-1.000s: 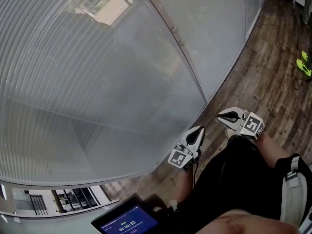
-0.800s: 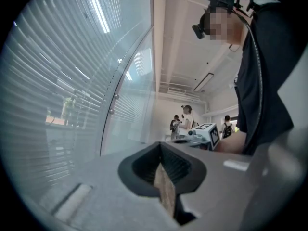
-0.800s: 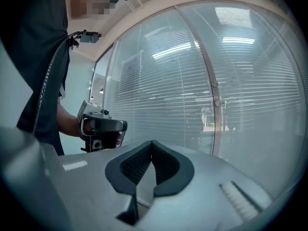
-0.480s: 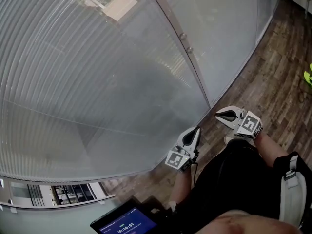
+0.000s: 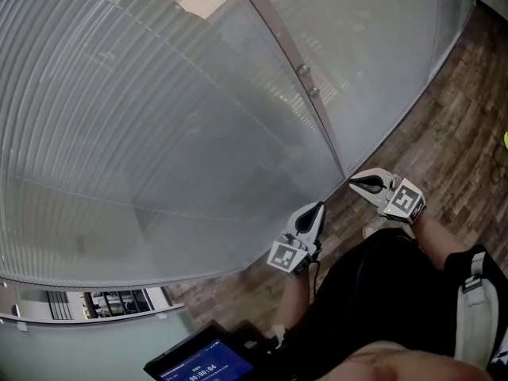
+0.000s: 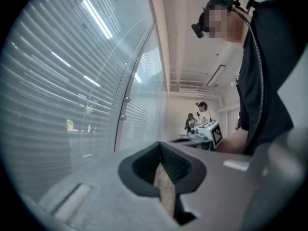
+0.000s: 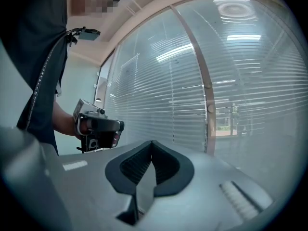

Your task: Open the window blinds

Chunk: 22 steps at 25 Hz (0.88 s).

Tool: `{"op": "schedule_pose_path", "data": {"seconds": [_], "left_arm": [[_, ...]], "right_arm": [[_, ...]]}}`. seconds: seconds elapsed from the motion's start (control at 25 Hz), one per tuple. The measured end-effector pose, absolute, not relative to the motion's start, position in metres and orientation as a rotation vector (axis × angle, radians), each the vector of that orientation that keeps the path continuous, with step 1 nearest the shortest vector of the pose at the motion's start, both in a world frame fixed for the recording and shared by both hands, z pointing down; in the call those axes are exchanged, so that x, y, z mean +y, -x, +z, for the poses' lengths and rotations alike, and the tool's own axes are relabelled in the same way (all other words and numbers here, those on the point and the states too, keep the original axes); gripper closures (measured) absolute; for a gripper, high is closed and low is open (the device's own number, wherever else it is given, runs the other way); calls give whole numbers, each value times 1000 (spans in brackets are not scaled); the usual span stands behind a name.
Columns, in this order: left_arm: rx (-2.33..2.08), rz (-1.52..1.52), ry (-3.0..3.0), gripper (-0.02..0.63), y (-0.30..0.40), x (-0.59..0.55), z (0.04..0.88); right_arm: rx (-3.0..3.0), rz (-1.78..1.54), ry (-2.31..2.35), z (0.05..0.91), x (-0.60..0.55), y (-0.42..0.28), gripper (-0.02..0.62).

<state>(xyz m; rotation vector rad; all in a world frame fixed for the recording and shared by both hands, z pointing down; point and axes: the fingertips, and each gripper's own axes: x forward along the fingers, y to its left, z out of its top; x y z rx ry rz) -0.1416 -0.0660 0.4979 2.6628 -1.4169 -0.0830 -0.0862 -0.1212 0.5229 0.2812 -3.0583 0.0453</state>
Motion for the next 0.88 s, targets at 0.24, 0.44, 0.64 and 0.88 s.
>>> {"op": "schedule_pose_path", "data": {"seconds": [0.24, 0.44, 0.64, 0.88], "left_arm": [[-1461, -72, -2652, 604, 154, -85, 481], [-1512, -89, -2627, 604, 153, -104, 473], [-1548, -114, -2610, 604, 150, -115, 475], [-1572, -113, -2585, 604, 146, -123, 477]], "right_arm": [[-3058, 33, -254, 512, -149, 100, 589], [-3067, 0, -220, 502, -181, 105, 589], [-3029, -120, -216, 492, -209, 115, 589], [-2913, -357, -258, 472, -243, 134, 589]]}}
